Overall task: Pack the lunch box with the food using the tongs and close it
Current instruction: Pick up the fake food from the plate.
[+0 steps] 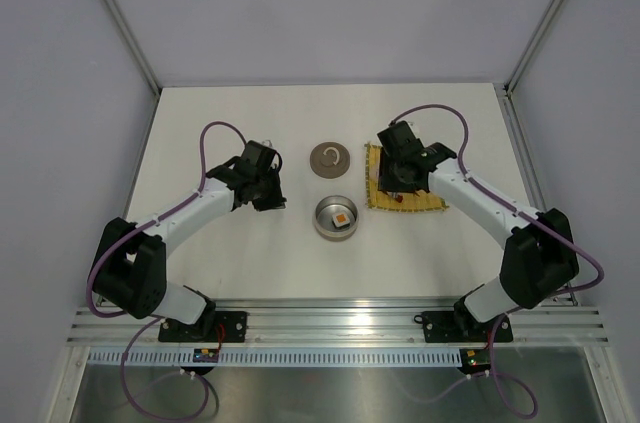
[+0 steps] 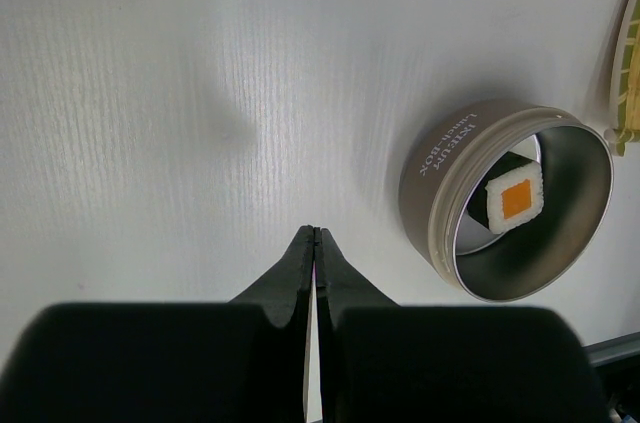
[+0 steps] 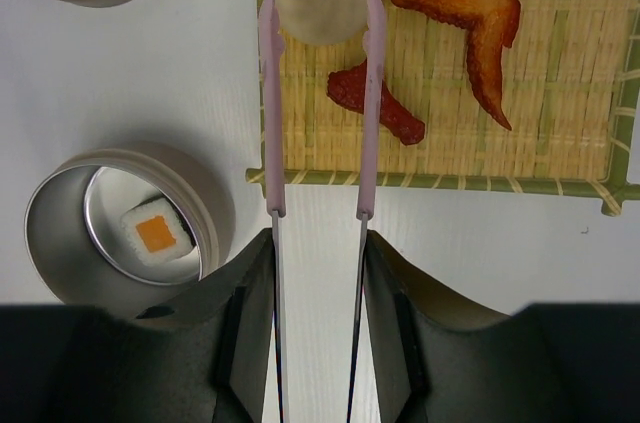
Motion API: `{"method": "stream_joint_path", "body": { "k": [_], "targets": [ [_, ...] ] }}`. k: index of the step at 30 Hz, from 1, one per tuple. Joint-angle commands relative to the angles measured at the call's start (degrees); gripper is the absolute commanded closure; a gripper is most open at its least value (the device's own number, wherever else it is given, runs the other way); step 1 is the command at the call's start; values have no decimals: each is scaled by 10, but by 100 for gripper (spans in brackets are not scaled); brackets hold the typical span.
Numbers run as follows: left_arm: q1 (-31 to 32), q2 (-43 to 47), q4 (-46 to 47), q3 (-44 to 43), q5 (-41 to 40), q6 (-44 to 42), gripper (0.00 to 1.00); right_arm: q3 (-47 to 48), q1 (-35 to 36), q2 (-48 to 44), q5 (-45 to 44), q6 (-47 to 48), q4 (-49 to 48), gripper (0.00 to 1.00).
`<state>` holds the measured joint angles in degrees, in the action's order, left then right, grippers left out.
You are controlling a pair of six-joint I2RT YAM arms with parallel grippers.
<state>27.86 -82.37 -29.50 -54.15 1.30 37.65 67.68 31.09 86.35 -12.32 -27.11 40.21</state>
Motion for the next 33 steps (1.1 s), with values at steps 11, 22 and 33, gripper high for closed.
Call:
{"method": "stream_joint_path", "body": {
  "k": [11, 22, 33],
  "targets": [
    [-1, 4, 7, -3, 2, -14, 100, 62, -16, 64, 14, 19, -35, 55],
    [-1, 7, 6, -1, 0, -16, 100, 61, -16, 64, 15, 13, -29, 76],
    [-2, 13, 3, 2, -4, -16, 100, 65, -16, 30, 1, 9, -19, 100]
  ]
}}
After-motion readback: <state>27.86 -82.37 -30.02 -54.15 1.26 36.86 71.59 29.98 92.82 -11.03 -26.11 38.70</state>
